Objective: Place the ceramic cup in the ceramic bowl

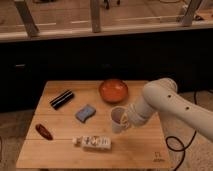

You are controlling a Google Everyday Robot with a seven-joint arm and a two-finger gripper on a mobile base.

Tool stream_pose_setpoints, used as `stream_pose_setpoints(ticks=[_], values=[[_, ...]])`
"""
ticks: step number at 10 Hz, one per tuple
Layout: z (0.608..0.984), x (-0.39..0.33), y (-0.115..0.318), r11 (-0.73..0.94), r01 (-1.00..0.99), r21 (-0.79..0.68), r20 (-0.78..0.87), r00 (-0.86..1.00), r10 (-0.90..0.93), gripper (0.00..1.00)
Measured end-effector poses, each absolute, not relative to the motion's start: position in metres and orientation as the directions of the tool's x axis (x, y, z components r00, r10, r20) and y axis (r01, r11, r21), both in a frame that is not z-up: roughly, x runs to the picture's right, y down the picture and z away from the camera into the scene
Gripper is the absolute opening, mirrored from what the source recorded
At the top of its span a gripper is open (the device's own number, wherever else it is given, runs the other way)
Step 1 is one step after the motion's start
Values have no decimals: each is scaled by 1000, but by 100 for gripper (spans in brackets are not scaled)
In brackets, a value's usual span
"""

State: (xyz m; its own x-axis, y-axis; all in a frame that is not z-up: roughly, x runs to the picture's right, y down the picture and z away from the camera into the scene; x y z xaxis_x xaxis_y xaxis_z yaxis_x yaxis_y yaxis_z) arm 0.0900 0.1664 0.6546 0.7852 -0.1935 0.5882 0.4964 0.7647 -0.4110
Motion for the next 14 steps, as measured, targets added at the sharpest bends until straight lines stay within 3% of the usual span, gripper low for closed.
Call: stream_pose_setpoints(ticks=[6,14], values=[[668,92,127,791,466,-397,566,803,-188,0],[668,93,126,794,461,-396,562,806,-187,0]])
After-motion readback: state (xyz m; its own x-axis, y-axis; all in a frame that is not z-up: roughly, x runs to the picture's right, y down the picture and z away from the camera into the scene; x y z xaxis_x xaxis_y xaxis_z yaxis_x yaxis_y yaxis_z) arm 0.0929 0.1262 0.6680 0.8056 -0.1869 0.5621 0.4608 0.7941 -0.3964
